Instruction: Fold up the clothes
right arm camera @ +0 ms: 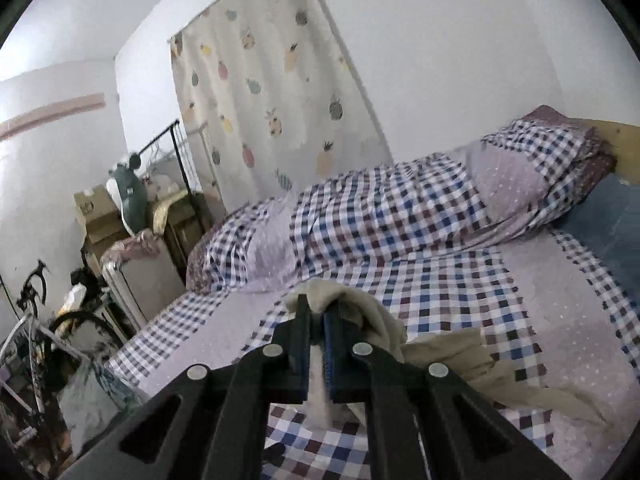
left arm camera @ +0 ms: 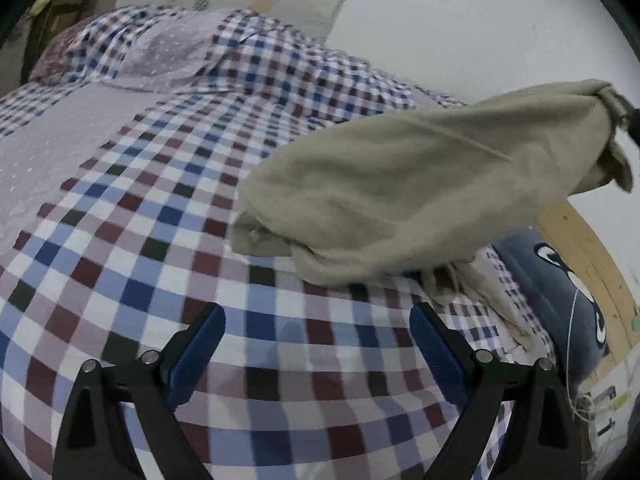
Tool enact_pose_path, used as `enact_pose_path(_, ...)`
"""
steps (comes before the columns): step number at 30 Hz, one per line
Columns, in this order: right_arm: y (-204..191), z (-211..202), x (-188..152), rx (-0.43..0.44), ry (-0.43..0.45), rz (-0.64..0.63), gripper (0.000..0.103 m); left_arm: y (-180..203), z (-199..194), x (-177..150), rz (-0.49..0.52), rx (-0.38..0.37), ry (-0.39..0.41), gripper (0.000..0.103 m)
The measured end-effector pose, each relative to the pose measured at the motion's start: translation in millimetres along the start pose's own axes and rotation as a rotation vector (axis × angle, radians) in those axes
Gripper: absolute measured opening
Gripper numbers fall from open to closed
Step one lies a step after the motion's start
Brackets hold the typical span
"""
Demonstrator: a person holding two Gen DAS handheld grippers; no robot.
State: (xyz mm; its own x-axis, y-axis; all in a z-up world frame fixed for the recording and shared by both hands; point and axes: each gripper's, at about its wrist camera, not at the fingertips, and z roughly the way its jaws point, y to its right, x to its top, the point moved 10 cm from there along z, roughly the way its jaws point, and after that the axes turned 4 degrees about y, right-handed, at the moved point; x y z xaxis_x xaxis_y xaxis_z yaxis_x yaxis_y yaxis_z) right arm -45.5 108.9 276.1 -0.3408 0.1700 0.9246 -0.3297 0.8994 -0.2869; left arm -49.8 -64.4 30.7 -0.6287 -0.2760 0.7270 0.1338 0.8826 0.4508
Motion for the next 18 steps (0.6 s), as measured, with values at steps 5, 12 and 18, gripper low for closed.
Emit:
enact_pose_path(5,-15.1,-36.1,7.7,0.010,0.009,-0.008,0.004,35.7,-3.0,-5.8,0.027,-0.128,0.009,0.096)
enact_pose_path(12,-64.2,-65.0,37.3,0.041,0.043,-0.127,0.004,71.5,-14.4,-11.9,0.051,-0.249,0.032,0.096)
enact_pose_path(18,-102.6,-92.5,78.6,0.053,0.140,-0.178,0.004,83.3,-24.8,-10.3,0.049,-0.297,0.043,0.096)
